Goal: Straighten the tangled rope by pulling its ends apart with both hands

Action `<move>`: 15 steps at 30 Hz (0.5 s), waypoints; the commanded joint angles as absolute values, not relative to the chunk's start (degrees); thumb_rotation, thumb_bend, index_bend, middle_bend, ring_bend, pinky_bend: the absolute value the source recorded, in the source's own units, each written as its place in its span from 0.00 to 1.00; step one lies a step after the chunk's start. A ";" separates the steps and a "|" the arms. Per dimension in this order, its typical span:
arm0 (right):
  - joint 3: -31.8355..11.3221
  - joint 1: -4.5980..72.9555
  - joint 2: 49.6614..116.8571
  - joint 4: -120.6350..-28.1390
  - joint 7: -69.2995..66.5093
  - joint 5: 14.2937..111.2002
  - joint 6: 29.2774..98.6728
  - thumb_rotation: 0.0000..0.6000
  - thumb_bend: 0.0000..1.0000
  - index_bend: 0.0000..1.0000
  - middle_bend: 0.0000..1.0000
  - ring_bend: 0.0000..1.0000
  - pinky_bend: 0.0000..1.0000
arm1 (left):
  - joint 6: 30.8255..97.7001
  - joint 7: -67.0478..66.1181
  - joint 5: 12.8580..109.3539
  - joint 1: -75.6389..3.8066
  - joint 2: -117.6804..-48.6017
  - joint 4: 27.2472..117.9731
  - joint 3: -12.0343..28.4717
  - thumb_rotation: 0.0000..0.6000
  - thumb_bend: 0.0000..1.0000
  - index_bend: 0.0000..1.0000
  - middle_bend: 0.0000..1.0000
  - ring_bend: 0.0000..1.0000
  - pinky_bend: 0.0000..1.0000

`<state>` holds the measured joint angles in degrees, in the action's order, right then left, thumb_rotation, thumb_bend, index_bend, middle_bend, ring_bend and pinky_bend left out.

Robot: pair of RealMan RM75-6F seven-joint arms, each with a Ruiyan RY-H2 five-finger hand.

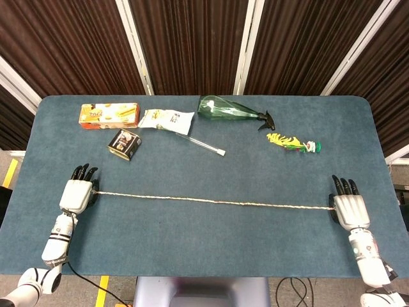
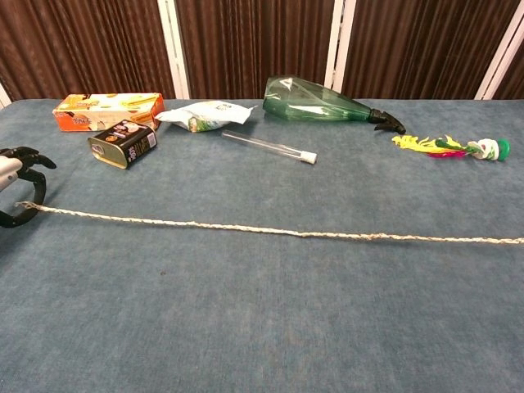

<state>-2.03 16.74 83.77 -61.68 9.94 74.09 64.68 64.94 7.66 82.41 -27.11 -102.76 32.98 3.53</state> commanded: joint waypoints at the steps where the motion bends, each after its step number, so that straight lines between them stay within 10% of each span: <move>1: -2.11 16.85 84.09 -61.38 10.43 73.87 63.88 1.00 0.59 0.64 0.10 0.00 0.00 | 64.57 8.13 82.53 -27.23 -102.98 32.66 3.45 1.00 0.44 0.52 0.14 0.02 0.11; 9: -2.47 16.81 83.05 -63.15 14.48 71.83 61.70 1.00 0.58 0.03 0.00 0.00 0.00 | 63.03 9.15 82.53 -26.87 -100.81 35.55 3.03 1.00 0.42 0.01 0.04 0.00 0.09; 15: -2.48 15.28 79.66 -68.42 13.54 72.98 64.67 1.00 0.49 0.00 0.00 0.00 0.00 | 68.32 13.35 83.36 -24.65 -94.92 44.80 3.35 1.00 0.42 0.00 0.00 0.00 0.09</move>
<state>-2.52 16.09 81.15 -66.34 14.25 72.16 62.99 65.26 10.90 82.83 -25.98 -97.84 40.58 3.17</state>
